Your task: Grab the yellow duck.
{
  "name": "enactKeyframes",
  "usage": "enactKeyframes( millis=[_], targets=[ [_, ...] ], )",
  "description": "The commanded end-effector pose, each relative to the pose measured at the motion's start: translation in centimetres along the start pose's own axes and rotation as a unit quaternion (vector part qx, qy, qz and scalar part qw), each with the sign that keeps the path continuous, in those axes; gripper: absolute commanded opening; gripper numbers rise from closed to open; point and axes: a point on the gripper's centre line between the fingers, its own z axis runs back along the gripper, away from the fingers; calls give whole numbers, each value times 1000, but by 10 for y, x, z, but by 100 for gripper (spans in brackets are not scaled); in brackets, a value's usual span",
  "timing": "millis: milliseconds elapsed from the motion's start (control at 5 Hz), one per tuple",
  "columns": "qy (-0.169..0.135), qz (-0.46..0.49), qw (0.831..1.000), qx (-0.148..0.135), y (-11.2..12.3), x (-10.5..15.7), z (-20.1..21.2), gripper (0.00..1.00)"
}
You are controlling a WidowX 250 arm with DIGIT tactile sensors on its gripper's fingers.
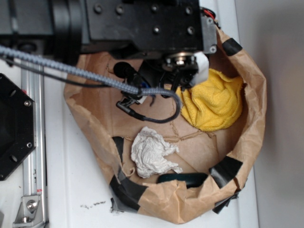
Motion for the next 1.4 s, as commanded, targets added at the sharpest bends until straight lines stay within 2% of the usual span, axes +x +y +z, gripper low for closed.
enactKeyframes(
  millis=[0, 400, 800, 1000, 1200],
  targets=[
    [-45, -19, 998, 47, -11, -20, -18, 100],
    [-50, -7, 999, 19, 5, -24, -18, 100],
    [-35, 1, 999, 14, 12, -19, -17, 100],
    [-39, 3, 999, 8, 13, -15, -16, 100],
    [-46, 18, 999, -13, 14, -12, -19, 100]
  ],
)
